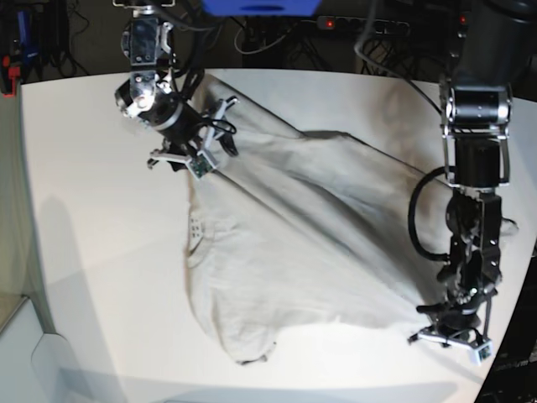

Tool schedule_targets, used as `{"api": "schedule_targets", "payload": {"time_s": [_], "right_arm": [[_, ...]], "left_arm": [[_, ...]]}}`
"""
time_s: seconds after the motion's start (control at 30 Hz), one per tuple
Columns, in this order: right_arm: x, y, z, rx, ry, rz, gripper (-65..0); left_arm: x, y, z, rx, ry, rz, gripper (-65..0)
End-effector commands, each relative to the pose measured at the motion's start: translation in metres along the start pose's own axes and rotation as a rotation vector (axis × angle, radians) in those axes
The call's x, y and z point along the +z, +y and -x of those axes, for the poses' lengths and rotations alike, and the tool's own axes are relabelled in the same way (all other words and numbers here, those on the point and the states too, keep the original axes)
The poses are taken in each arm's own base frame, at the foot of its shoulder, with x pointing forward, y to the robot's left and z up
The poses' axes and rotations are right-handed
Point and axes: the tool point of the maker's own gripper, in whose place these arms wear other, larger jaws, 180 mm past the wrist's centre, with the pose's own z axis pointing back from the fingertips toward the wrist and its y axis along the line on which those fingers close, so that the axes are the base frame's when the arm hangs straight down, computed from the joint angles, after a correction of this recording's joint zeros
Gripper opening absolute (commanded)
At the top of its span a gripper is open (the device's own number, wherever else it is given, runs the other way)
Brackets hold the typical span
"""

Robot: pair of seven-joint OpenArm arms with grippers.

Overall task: Layout the t-shirt on the table in an organized manner, then fold the t-shirt properly
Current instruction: 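Release the shirt end with the left gripper and move it across the shirt, then grasp the shirt edge with the left gripper and pull it outward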

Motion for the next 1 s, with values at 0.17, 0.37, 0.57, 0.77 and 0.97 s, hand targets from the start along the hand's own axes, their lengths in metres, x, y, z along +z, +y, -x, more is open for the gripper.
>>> {"api": "schedule_targets", "payload": {"time_s": [0.17,0.37,0.57,0.77,0.97], "right_arm": [[0.006,-0.006,0.048,0.063,0.225,0.023,-37.7],[0.006,-0.006,0.048,0.062,0.224,0.023,-37.7],[0.006,-0.006,0.048,0.062,0.224,0.023,-37.7],[0.005,-0.006,0.047,0.061,0.222,0.023,-37.7],[0.005,-0.006,0.047,0.061,0.222,0.023,-37.7]], "left_arm": [[0.002,-0.014,-0.045,0.009,-0.104,0.026,-56.6],[0.002,-0.015,-0.039,0.006,-0.093,0.025,-42.0],[0.001,-0.012,-0.033,0.000,-0.088,0.020,-42.1],[0.001,-0.004,-0.036,0.002,-0.091,0.003,-42.1],[-0.015,0.025,-0.025,0.008,-0.067,-0.073,-42.1]]}}
